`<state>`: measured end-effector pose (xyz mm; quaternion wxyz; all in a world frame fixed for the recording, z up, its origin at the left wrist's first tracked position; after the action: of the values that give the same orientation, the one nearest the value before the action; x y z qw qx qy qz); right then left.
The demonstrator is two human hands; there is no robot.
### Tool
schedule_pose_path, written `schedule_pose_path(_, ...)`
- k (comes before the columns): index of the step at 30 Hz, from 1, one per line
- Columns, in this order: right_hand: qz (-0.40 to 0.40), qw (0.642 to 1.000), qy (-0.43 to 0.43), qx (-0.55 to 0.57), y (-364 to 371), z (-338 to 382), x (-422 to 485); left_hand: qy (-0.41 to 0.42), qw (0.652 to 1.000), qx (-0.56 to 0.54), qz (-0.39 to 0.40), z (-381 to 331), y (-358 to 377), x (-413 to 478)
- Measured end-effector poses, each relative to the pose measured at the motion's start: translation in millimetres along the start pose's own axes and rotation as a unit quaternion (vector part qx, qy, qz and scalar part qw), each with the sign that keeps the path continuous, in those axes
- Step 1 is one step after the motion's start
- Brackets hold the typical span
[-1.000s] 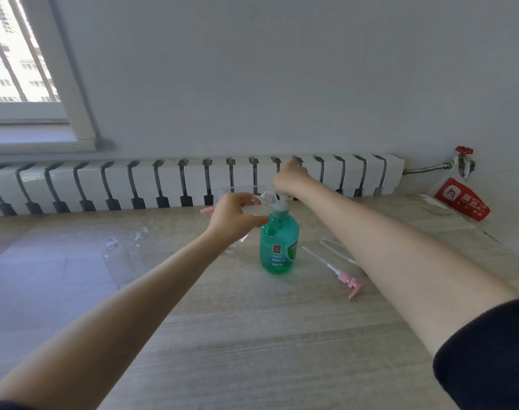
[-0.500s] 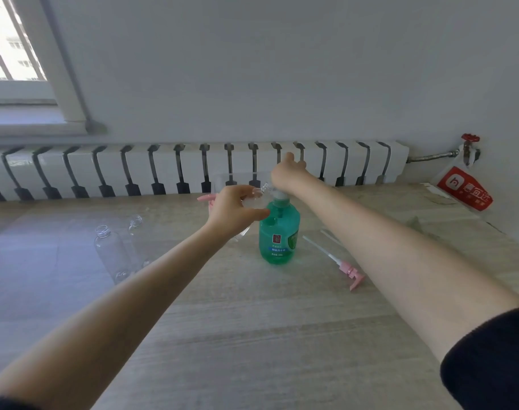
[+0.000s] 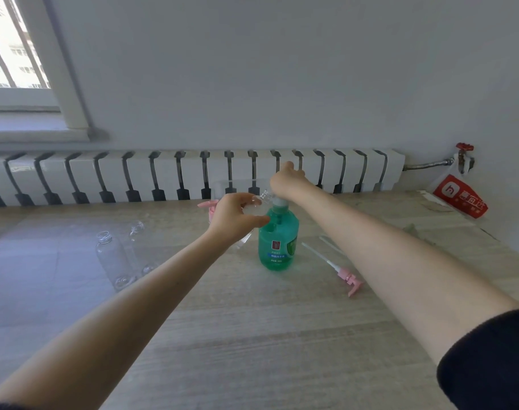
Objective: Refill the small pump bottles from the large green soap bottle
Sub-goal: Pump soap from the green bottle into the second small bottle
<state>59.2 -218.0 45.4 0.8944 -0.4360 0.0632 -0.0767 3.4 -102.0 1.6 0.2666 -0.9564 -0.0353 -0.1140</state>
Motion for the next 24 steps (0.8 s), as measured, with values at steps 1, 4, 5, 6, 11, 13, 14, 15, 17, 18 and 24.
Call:
schedule_pose_path(1, -0.001, 1.000, 0.003, 0.007, -1, 0, 0, -0.001, 1.000, -0.001, 0.002, 0, 0, 0)
schedule_pose_path(4, -0.008, 1.000, -0.001, 0.017, -9, 3, -1, 0.001, 1.000, -0.009, 0.000, -2, -1, 2)
schedule_pose_path(5, -0.009, 1.000, -0.006, 0.014, -12, 4, -1, 0.002, 1.000, -0.009, 0.000, -3, -1, 2)
schedule_pose_path(6, -0.009, 1.000, -0.012, 0.010, -15, 4, -2, 0.003, 1.000, -0.009, 0.000, -4, -2, 2)
schedule_pose_path(11, -0.007, 1.000, -0.021, 0.000, -15, 6, -4, 0.007, 1.000, -0.005, 0.002, -5, -2, 4)
schedule_pose_path(13, -0.007, 1.000, -0.019, 0.000, -14, 7, -4, 0.006, 1.000, -0.005, 0.002, -4, -2, 4)
schedule_pose_path(14, -0.008, 1.000, -0.019, 0.000, -14, 7, -3, 0.007, 1.000, -0.005, 0.002, -5, -2, 4)
schedule_pose_path(15, -0.007, 1.000, -0.016, -0.001, -13, 7, -3, 0.008, 1.000, -0.005, 0.001, -6, -2, 4)
schedule_pose_path(17, -0.008, 1.000, -0.012, 0.000, -11, 6, -2, 0.011, 1.000, -0.003, 0.000, -5, -3, 4)
schedule_pose_path(18, -0.007, 1.000, -0.011, 0.001, -10, 5, -2, 0.012, 1.000, -0.001, 0.000, -5, -3, 4)
schedule_pose_path(24, -0.006, 1.000, -0.023, 0.013, 0, 1, 1, 0.014, 1.000, 0.019, -0.005, 2, -2, 7)
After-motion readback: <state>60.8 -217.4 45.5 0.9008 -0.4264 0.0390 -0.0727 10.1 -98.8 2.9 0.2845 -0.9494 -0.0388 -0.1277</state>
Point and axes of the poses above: each hand's wrist, its own x-axis towards the middle knuckle, its own y-axis out of the palm, z = x × y, the point moved 1 cm from there along x, towards the middle knuckle, and after that the axes turned 2 degrees about -z, right-handed, at the moved point
